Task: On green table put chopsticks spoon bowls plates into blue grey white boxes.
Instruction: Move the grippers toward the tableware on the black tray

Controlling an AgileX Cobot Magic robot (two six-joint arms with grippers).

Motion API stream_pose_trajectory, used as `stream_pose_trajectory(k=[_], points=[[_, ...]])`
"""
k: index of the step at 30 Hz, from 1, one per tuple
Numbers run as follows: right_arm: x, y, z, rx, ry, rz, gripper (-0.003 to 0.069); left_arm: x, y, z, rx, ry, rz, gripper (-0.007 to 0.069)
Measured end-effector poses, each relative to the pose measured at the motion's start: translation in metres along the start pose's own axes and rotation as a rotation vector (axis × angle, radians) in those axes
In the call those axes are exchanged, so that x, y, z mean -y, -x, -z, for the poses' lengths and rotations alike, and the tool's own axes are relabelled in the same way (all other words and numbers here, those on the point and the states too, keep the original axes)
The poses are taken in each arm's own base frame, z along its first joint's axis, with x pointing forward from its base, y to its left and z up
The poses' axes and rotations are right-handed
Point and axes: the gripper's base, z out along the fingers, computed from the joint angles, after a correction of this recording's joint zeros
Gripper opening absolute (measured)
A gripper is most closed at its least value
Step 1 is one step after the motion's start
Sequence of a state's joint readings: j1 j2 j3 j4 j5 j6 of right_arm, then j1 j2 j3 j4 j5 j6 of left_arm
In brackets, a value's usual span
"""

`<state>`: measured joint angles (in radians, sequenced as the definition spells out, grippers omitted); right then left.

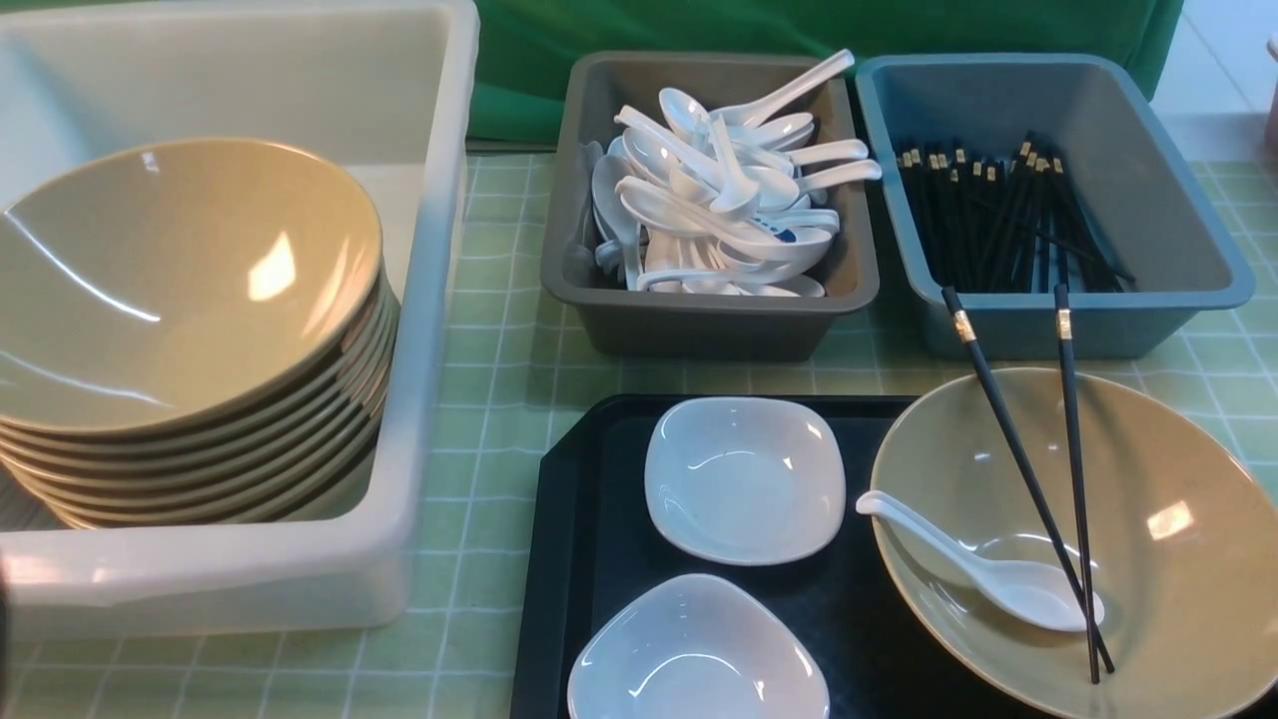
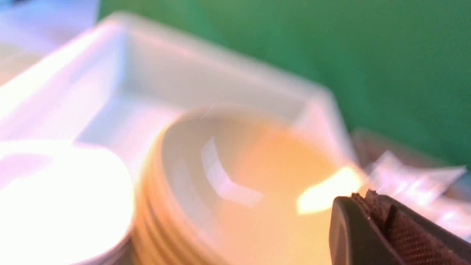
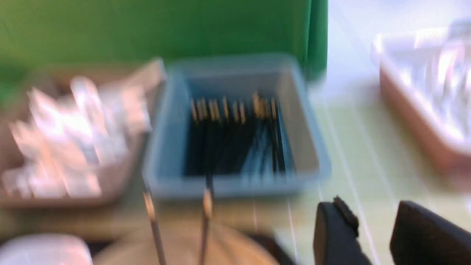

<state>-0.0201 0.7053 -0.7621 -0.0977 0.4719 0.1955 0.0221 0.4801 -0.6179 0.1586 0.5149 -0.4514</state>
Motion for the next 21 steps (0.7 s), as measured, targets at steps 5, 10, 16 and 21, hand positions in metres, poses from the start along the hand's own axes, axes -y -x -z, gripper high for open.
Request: stream_pose_trajectory(k=[5, 10, 16, 21], points=[[-0.011, -0.022, -0.033, -0.324, 0.083, 0.031, 0.0236, 0.0, -0.033, -0.01, -0.125, -0.059, 0.063, -0.0001], [-0.04, -0.033, -0.059, -0.486, 0.277, 0.126, 0.0244, 0.013, -0.062, -0.013, -0.281, -0.218, 0.15, -0.0001], [-0.066, -0.036, -0.111, -0.634, 0.301, 0.221, 0.0354, 0.032, -0.064, -0.008, -0.268, -0.444, -0.044, -0.0001], [-0.071, -0.045, -0.147, -0.694, 0.265, 0.21, 0.044, 0.036, -0.064, -0.006, -0.249, -0.504, -0.089, -0.0001]])
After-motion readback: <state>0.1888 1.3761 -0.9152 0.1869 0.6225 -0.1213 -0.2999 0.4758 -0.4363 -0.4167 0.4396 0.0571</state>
